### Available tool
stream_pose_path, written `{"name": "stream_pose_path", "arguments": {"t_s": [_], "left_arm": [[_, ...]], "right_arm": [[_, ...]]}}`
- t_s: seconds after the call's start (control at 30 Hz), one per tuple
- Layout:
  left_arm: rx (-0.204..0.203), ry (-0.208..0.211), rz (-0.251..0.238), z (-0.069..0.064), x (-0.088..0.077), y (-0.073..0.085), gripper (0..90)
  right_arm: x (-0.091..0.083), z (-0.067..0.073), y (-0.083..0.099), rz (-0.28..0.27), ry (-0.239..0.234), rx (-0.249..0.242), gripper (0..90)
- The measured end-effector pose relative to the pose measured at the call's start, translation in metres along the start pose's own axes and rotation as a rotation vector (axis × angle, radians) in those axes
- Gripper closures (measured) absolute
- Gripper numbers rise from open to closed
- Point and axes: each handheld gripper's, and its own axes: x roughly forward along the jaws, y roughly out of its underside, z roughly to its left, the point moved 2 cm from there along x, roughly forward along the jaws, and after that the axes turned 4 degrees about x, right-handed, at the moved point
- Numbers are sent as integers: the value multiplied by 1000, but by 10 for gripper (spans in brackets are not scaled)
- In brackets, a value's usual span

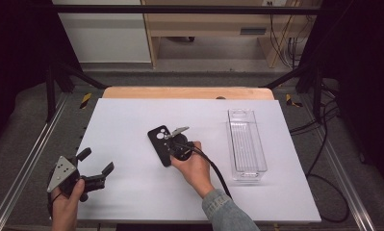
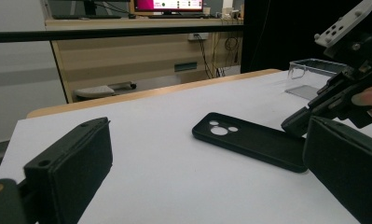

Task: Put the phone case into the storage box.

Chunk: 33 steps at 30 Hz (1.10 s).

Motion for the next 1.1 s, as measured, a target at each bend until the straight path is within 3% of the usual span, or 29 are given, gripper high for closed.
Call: {"name": "stream_pose_path", "arguments": {"t_s": [0.13, 0.4, 0.6, 0.73, 0.83, 1.1], "left_arm": [[-1, 3, 1, -1, 0, 0, 14], [-3, 8, 4, -1, 1, 1, 14], [-2, 8, 4, -1, 1, 1, 14], [-1, 5, 4, -1, 0, 0, 14], [3, 7, 8, -1, 1, 1, 14], [4, 0, 13, -1, 1, 2, 14]], "right_arm": [[5, -1, 7, 35, -13, 16, 900], [9, -1, 15, 99, -11, -31, 900], [4, -5, 20, 121, -34, -38, 900], [-3, -7, 28, 136, -50, -32, 900], [-16, -6, 42, 145, -50, -61, 900], [-40, -7, 70, 141, -66, -81, 900]]}}
